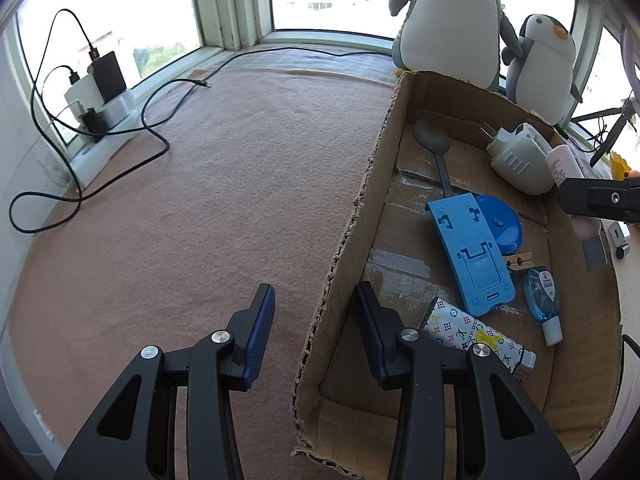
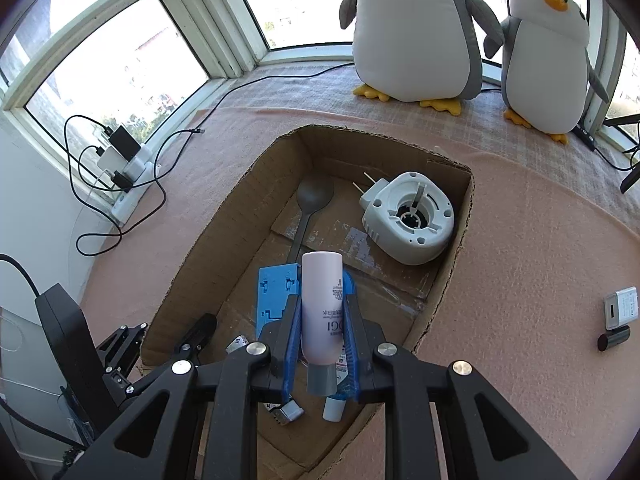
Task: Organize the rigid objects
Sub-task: 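Lift the lotion tube with the right gripper and carry it over the box, then open the right gripper to release the lotion tube into the box, then move the right gripper to the black cylinder and grasp it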
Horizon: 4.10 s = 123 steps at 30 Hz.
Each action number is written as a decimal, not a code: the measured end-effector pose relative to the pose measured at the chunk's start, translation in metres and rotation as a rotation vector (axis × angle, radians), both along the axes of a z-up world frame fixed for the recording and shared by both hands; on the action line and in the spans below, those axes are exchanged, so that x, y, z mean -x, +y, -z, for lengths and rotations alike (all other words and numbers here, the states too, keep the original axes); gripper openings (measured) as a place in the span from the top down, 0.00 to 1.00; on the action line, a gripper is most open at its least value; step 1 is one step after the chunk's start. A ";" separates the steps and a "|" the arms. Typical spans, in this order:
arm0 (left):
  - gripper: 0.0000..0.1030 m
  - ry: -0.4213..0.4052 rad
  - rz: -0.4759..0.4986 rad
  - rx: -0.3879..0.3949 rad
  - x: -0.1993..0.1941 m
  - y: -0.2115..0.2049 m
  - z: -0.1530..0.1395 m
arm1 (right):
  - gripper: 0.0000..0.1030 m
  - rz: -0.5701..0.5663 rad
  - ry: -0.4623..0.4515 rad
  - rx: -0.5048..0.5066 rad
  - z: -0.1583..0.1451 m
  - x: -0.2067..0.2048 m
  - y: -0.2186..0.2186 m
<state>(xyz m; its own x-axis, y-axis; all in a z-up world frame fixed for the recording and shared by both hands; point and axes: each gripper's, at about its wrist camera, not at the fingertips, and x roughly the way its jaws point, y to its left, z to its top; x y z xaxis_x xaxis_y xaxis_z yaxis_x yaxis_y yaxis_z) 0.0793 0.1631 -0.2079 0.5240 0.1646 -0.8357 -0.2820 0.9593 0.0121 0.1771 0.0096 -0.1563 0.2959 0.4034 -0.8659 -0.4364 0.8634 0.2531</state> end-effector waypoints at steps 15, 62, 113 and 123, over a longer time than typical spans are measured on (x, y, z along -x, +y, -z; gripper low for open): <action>0.60 -0.002 -0.003 0.002 0.001 0.001 0.000 | 0.82 0.007 -0.026 0.042 0.003 -0.004 0.005; 0.60 -0.002 0.000 -0.002 0.002 0.003 0.000 | 0.51 0.258 -0.055 0.012 -0.011 0.002 -0.117; 0.58 0.015 -0.002 -0.070 0.002 -0.005 -0.001 | 0.39 0.081 -0.087 0.193 0.059 -0.050 -0.245; 0.58 0.014 -0.006 -0.067 0.002 -0.004 -0.001 | 0.53 0.096 -0.086 0.204 0.058 -0.041 -0.244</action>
